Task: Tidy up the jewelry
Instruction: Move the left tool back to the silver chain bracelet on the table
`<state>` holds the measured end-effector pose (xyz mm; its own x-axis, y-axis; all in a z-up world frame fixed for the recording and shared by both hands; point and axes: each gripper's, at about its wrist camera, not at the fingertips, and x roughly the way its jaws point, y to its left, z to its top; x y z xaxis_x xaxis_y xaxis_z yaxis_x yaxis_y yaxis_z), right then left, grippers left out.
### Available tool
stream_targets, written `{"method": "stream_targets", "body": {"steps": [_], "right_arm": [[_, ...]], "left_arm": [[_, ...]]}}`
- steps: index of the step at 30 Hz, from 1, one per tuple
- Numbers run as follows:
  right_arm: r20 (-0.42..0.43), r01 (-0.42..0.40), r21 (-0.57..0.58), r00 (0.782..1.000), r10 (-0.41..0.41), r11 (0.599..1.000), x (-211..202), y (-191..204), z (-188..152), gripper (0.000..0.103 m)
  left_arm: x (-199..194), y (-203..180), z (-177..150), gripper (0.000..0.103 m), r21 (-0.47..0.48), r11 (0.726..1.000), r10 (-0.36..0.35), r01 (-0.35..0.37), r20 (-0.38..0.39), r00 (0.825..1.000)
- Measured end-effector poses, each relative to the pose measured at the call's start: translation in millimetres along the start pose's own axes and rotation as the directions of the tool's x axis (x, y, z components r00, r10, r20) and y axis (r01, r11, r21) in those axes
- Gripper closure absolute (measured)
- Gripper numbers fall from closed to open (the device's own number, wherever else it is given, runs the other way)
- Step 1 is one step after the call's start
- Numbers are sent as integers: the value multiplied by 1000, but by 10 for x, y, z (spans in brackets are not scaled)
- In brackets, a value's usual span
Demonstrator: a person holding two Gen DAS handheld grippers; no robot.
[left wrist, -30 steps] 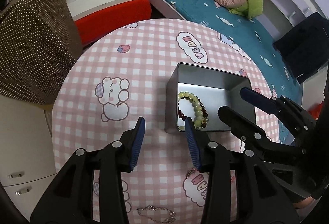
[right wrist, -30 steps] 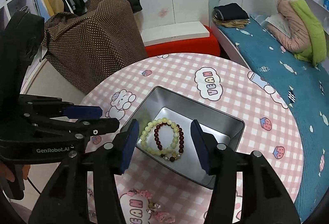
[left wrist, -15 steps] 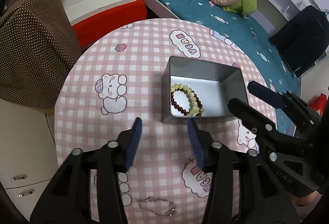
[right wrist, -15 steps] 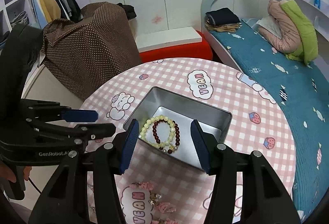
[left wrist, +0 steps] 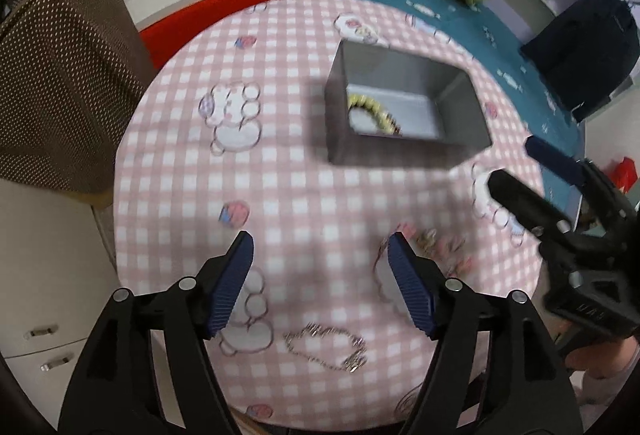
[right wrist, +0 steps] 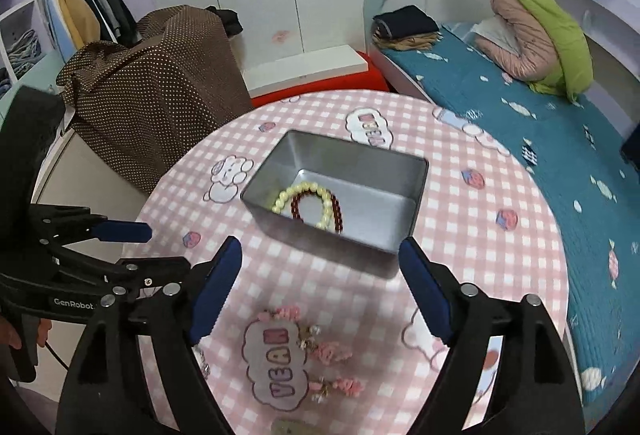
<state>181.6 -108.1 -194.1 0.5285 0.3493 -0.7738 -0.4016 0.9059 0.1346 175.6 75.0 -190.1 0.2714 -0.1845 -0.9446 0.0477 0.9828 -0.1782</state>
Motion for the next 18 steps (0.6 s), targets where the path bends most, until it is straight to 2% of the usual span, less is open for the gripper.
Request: {"method": "stream_targets", "body": {"steps": [3, 6, 18], "right_arm": [[-21, 27, 19, 999, -27, 999, -9, 10, -101, 18], [-45, 48, 27, 998, -47, 998, -12, 16, -188, 14], [-126, 99, 67, 988, -90, 993, -28, 12, -500, 11]], "left_arm": [[23, 63, -107, 23, -7, 1000, -12, 12, -28, 1000], [52, 100, -208, 20, -3, 1000, -26, 26, -62, 998], [301, 82, -561, 15, 66, 995, -62, 74, -172, 983]]}}
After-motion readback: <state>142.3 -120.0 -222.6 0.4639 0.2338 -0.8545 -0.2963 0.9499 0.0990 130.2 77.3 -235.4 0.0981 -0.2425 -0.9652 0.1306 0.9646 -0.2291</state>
